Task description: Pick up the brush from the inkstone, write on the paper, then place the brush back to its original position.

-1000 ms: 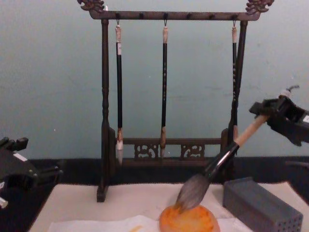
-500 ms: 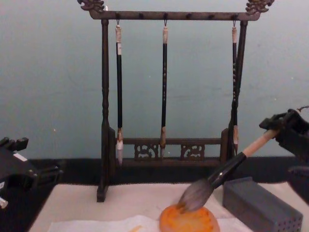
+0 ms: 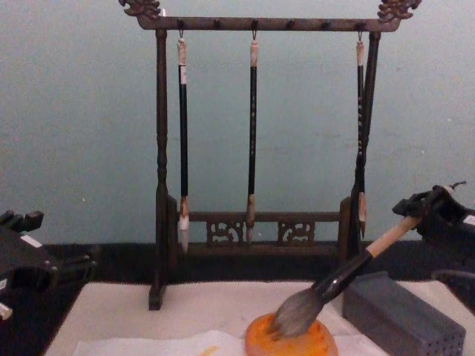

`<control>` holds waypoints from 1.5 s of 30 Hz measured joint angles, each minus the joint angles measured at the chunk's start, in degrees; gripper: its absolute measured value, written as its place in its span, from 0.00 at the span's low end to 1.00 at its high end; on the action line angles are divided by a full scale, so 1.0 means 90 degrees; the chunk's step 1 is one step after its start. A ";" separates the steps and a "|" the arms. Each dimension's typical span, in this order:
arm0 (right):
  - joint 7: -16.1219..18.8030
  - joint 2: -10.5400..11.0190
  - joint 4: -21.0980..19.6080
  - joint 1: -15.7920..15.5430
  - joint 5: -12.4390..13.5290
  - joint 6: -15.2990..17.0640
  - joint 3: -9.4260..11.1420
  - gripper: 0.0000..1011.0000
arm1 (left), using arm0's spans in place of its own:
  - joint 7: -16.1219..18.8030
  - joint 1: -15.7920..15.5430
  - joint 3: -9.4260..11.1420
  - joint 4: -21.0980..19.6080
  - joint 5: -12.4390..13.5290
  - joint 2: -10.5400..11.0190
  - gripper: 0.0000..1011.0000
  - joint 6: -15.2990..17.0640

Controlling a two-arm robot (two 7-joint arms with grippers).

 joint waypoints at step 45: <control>-0.0264 0.0281 0.0440 0.0191 0.0928 -0.0046 -0.0319 0.17 | 0.0000 0.0000 0.0000 0.0000 0.0000 0.0000 0.99 0.0000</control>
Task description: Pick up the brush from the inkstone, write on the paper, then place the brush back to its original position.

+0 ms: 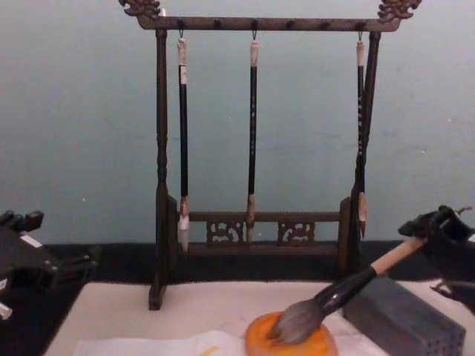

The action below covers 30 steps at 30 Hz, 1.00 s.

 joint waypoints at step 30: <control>-0.0133 0.0074 -0.0022 -0.0007 0.0146 -0.0046 -0.0078 0.41 | 0.0000 0.0000 0.0000 0.0000 0.0000 0.0000 0.99 0.0000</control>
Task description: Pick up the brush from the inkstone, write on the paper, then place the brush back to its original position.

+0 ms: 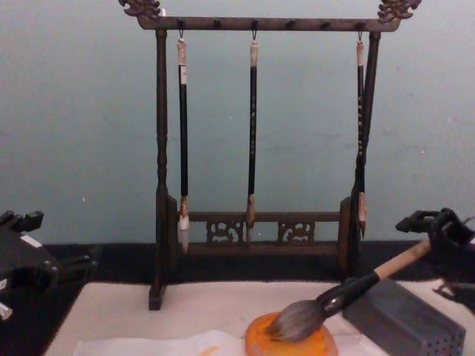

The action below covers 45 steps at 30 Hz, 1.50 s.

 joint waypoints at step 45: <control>0.0573 0.1130 -0.1213 -0.1093 0.0139 -0.0154 -0.0202 0.99 | 0.0000 0.0000 0.0000 0.0000 0.0000 0.0000 0.99 0.0000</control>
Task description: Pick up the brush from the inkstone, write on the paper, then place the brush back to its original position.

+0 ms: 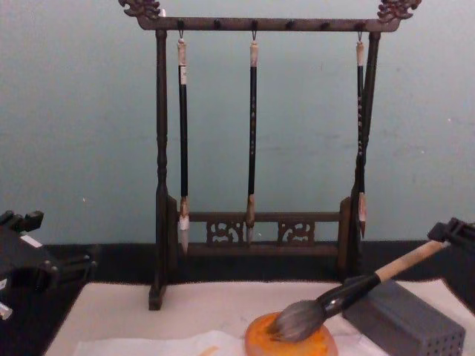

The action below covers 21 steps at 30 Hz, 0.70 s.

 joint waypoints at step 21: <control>-0.0749 0.0316 -0.0037 -0.0208 -0.4769 -0.2738 -0.1095 0.99 | 0.0000 0.0000 0.0000 0.0000 0.0000 0.0000 0.99 0.0000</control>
